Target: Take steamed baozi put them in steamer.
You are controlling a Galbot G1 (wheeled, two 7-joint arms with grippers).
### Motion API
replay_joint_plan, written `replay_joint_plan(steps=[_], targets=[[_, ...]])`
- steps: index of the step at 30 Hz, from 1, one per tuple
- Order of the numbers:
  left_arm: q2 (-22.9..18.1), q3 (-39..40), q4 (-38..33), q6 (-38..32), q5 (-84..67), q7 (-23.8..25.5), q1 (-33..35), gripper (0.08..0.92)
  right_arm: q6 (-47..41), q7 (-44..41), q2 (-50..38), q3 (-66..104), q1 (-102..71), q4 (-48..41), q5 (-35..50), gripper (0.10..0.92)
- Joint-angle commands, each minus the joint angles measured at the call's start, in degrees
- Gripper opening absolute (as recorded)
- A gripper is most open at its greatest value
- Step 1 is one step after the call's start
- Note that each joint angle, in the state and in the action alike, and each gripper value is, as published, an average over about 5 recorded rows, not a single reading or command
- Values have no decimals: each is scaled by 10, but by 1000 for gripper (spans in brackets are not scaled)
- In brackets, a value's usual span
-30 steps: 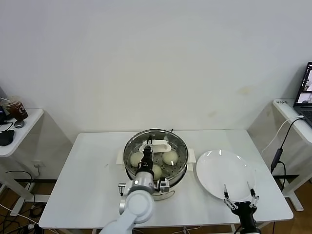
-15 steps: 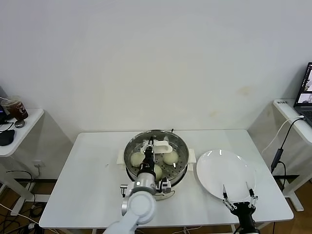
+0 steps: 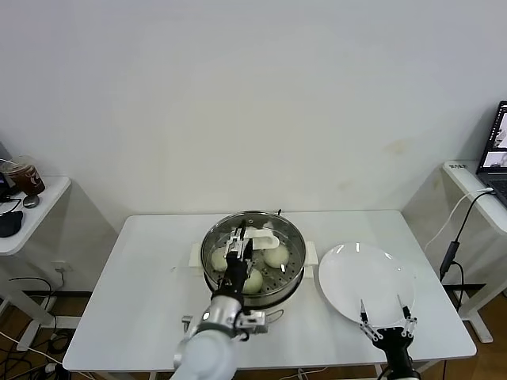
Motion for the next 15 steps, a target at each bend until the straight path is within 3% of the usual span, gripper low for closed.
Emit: replay_joint_plan(steps=[1,4,7,11,15], targets=[[65,-178,-176,-248,-519,-126,282,695,-1,-5,-3,1,-3,6,3,823],[56,-286,-184,-363,-657,-151,395,774,-6,-16,-5,-3,-6,13,15,823],[44,-338,-183,-411,-730,-170,469,814,-38,-25,-7,-11,-12,27,40,823],[30,-342,-167,-458,-788,-190,517,822,-117,-34,-27,-27,-35,49,88,823],[17,-355,-115,-487,-859,-177,527,823,-138,-28,-65,-77,-78,75,131,823]])
